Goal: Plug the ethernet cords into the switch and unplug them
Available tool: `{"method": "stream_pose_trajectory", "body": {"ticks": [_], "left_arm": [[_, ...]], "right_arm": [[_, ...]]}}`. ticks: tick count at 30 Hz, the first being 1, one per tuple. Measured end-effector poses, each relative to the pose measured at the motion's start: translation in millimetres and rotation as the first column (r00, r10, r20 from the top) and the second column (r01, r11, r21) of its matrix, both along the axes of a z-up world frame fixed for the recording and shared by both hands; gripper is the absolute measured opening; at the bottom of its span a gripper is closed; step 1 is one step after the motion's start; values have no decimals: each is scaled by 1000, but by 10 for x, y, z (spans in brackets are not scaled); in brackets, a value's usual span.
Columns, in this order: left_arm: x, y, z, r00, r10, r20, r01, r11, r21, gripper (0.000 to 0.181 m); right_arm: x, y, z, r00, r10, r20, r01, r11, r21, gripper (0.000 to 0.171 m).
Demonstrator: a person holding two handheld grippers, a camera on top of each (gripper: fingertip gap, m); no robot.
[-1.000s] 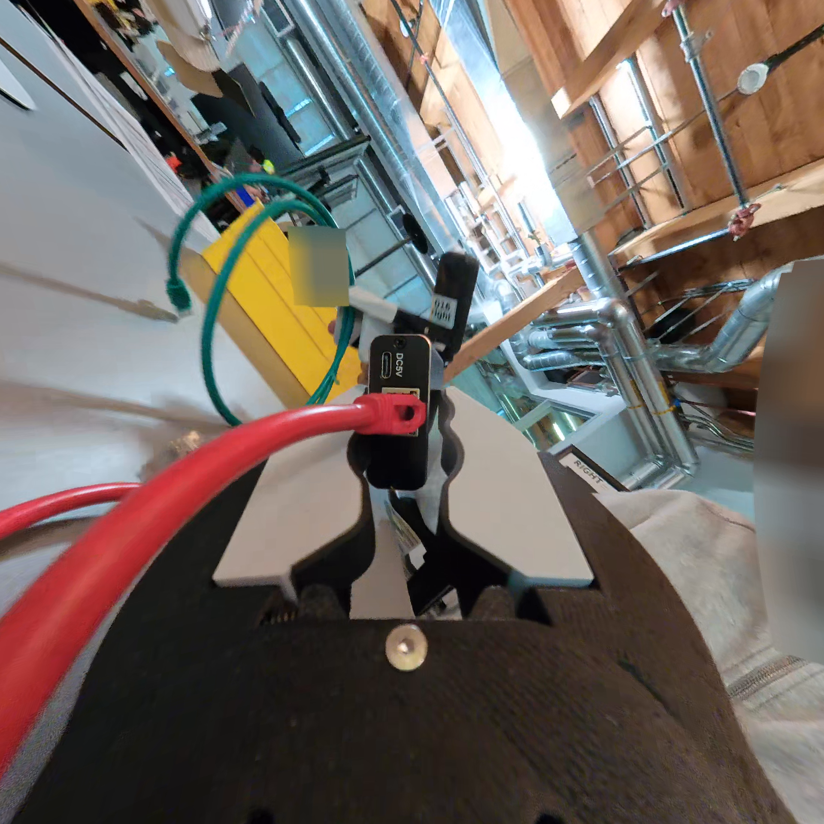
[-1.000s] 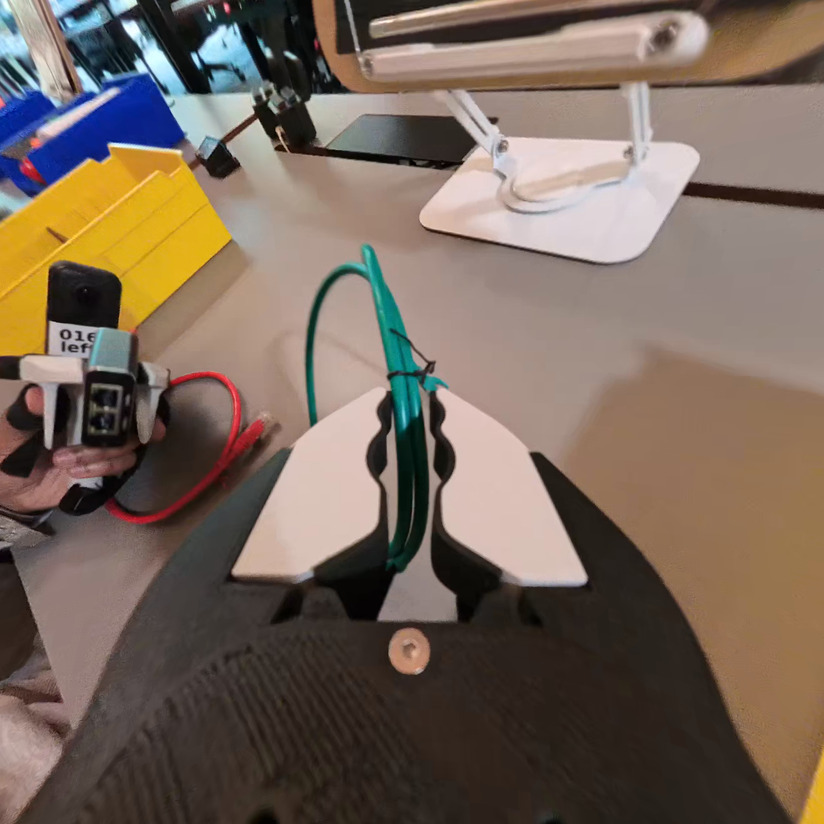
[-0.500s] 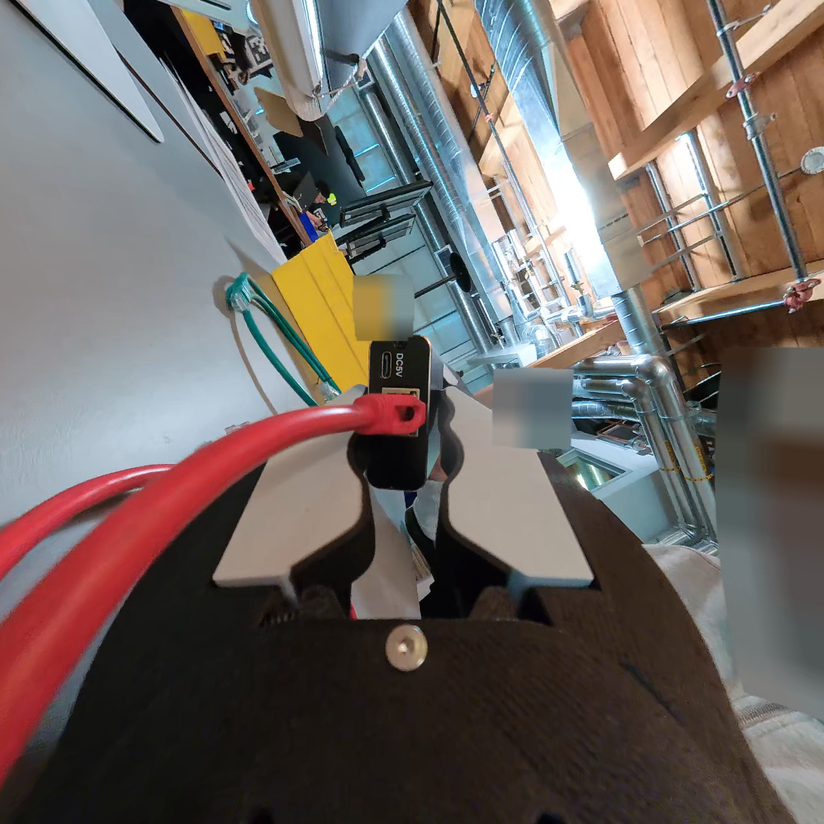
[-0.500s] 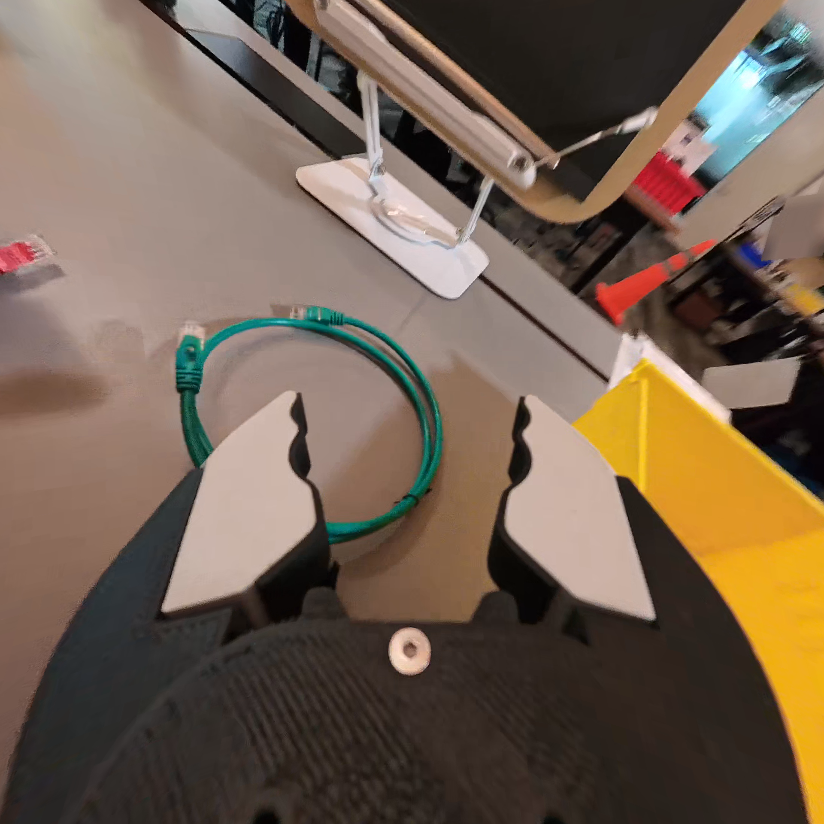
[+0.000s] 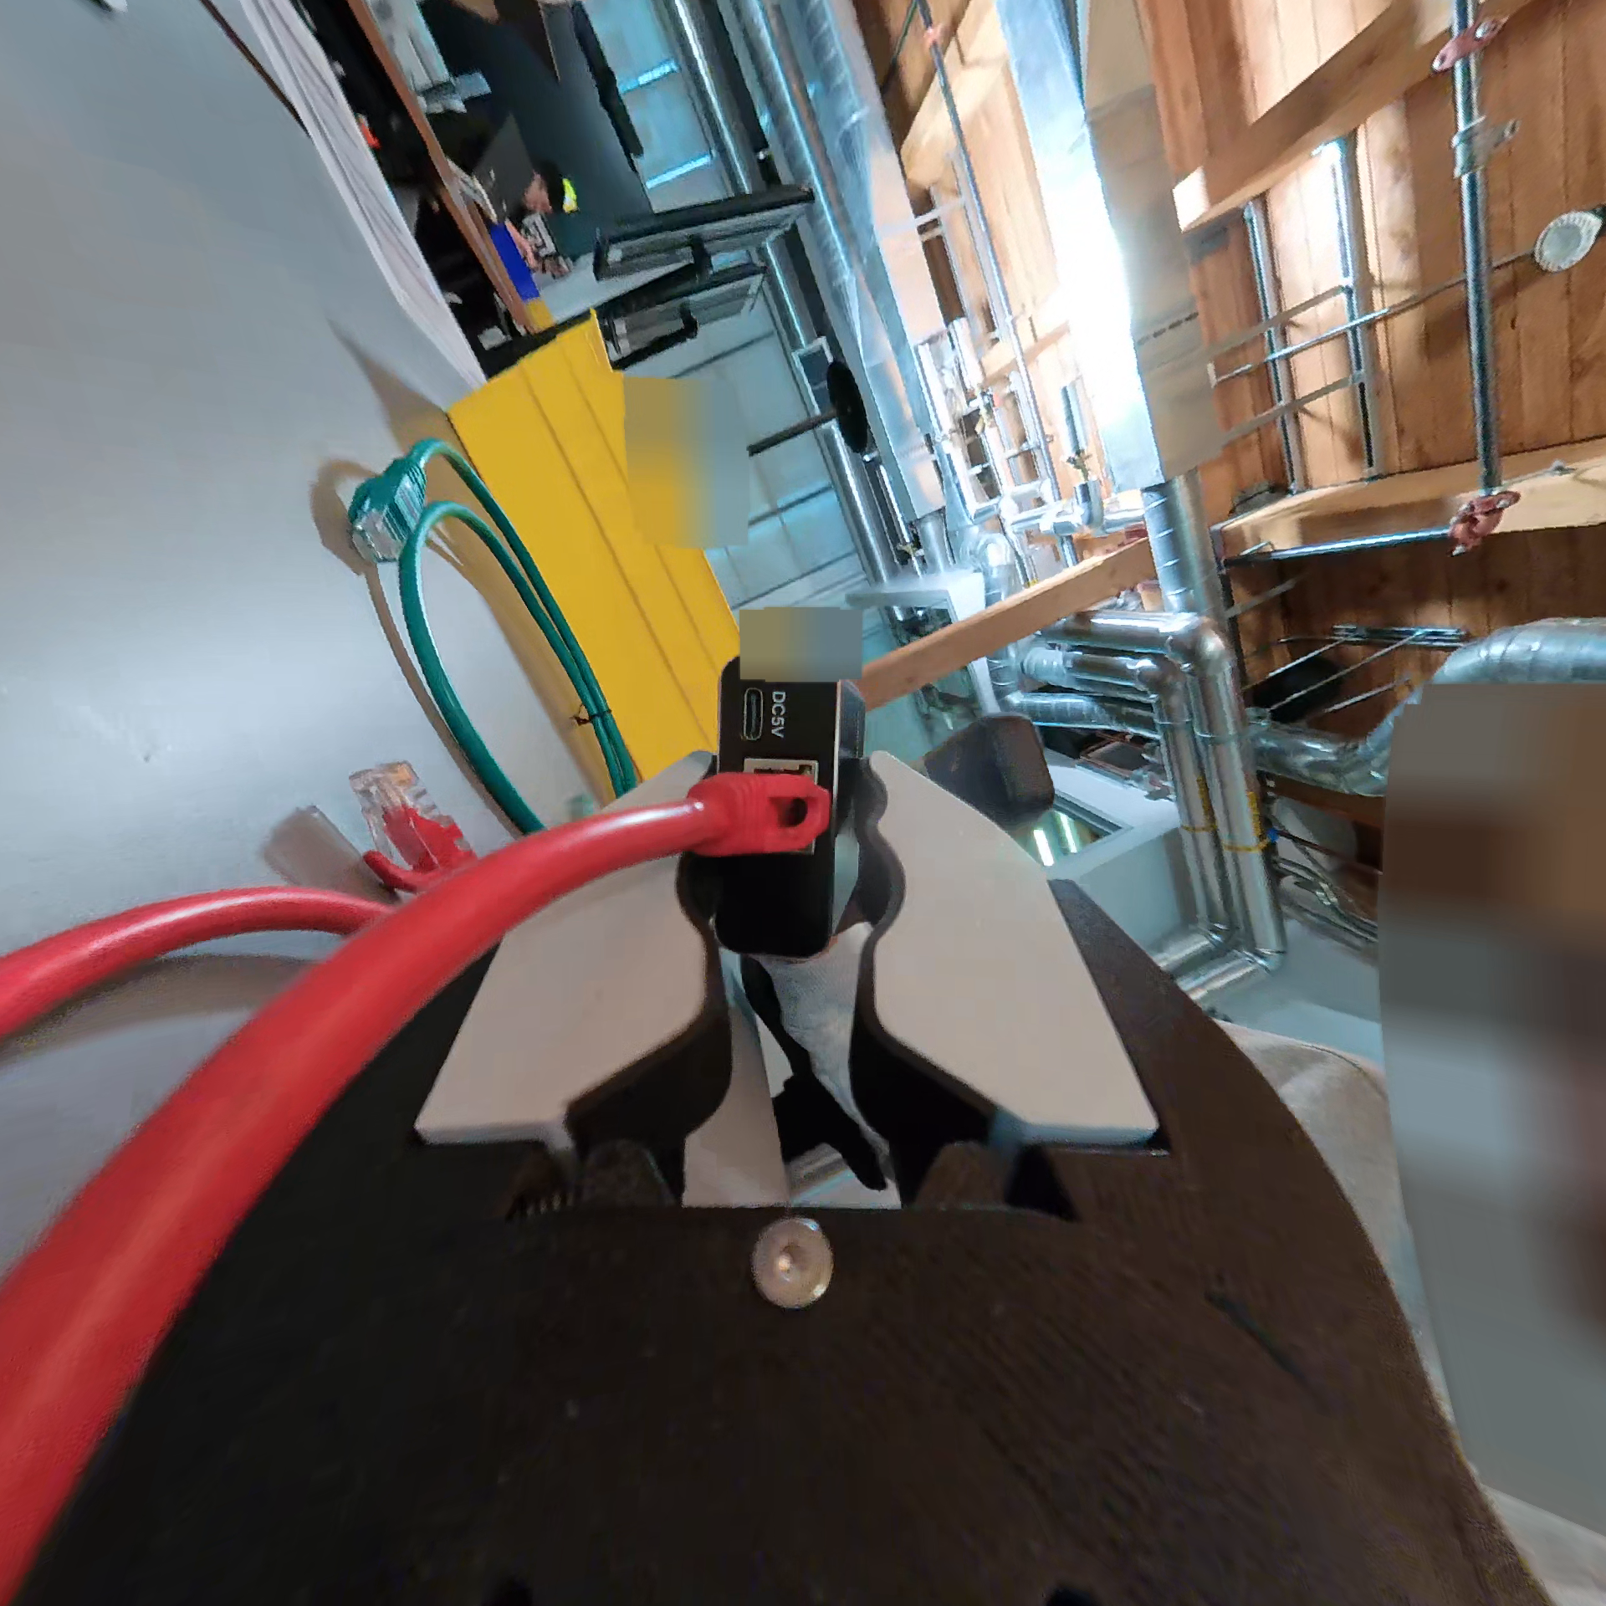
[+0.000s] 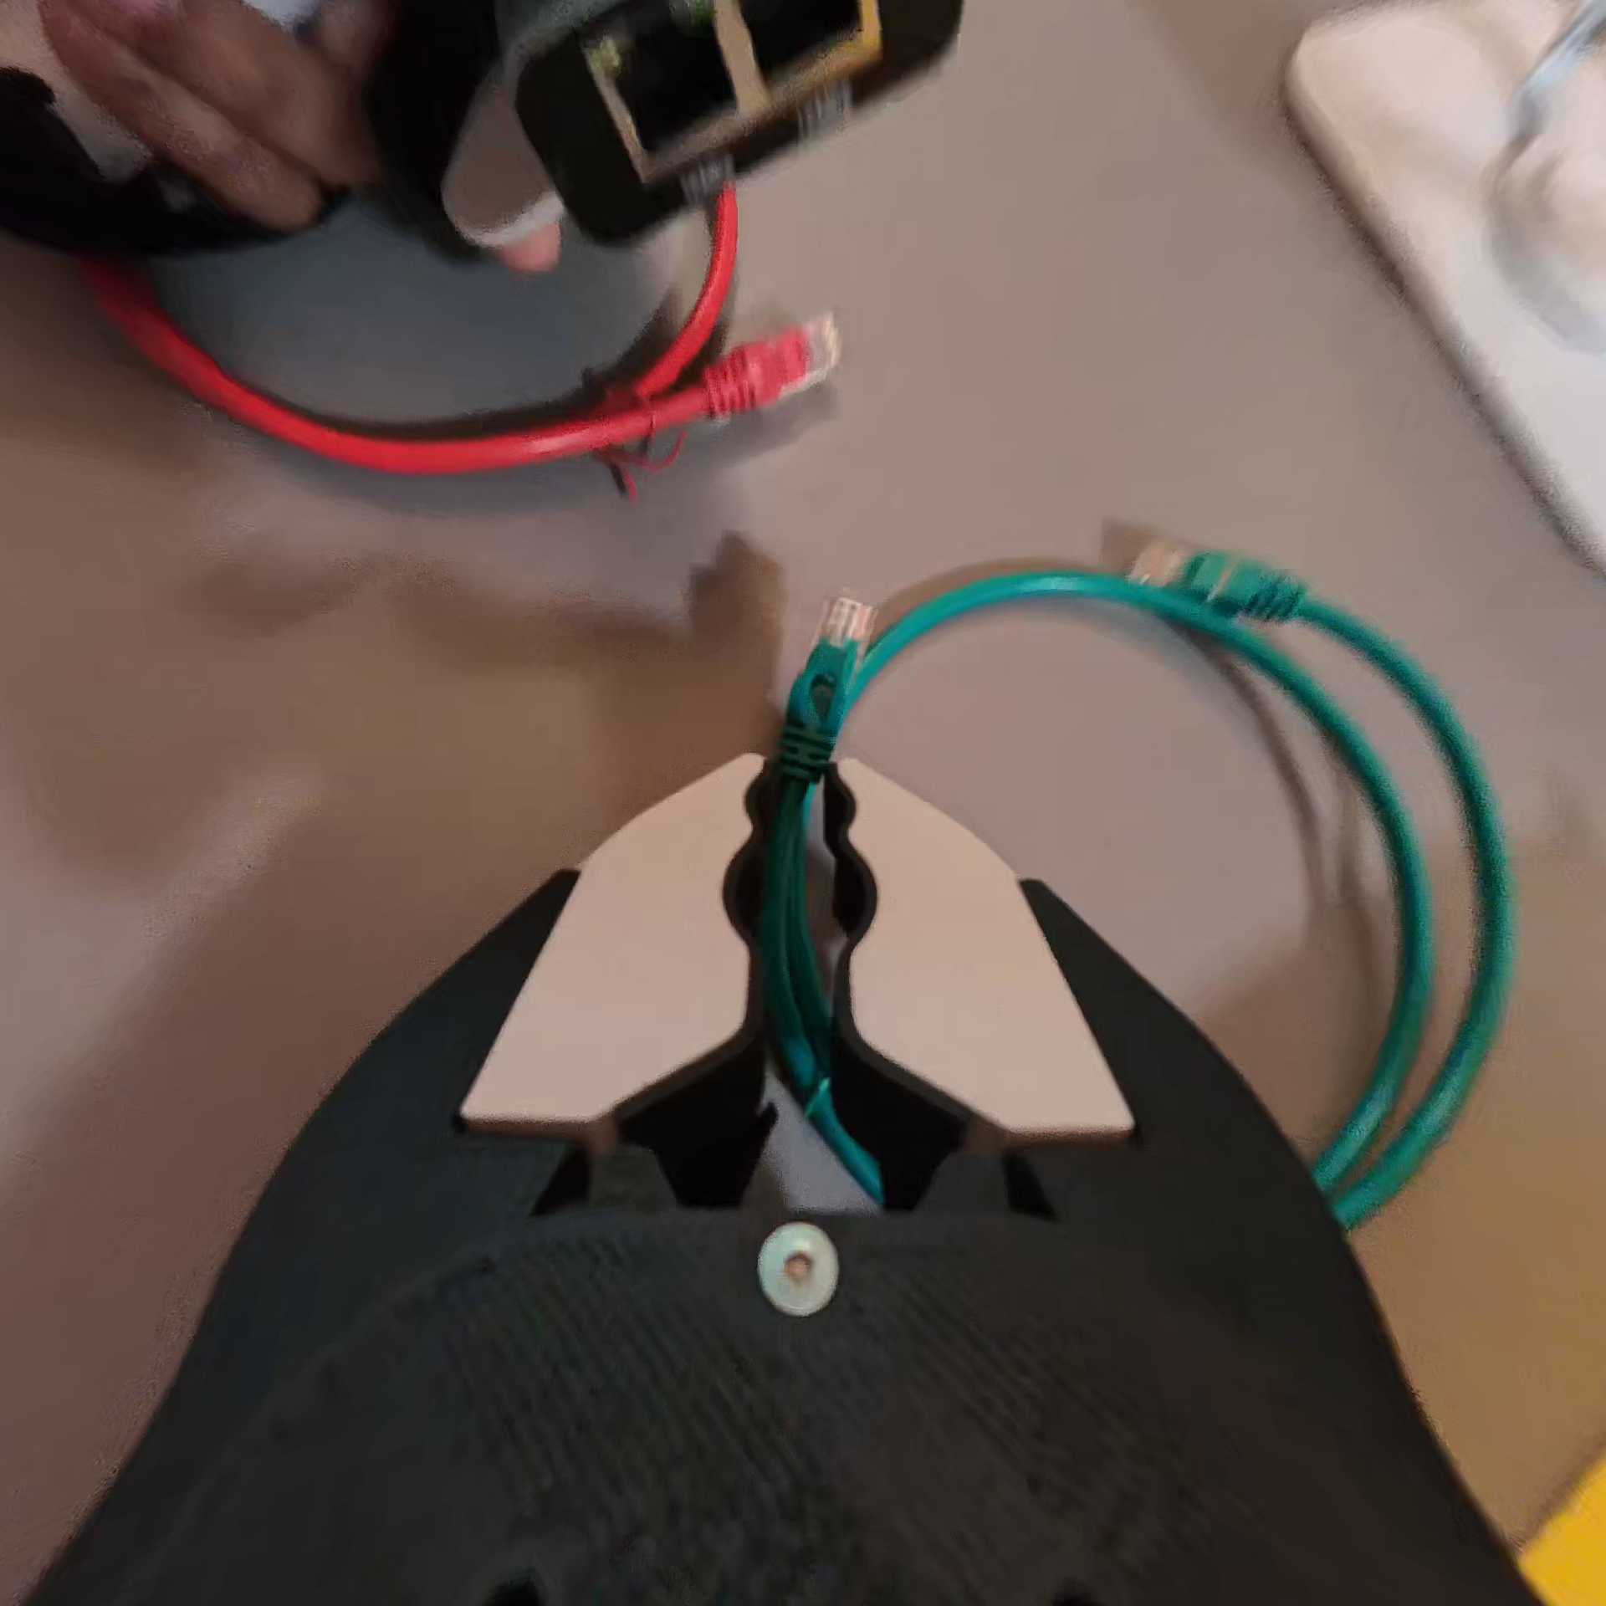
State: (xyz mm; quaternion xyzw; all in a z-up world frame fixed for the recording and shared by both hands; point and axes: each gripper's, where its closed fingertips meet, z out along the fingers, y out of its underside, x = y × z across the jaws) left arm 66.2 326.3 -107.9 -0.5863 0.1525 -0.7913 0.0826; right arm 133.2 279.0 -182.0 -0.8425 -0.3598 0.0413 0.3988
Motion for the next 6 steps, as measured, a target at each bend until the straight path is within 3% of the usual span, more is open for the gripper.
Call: {"method": "stream_pose_trajectory", "body": {"ticks": [6], "left_arm": [[9,-41,-16,998,-66,10,67,996,-67,26]], "right_arm": [[-99,119,483,991,44,-126,-20,983,184,10]]}}
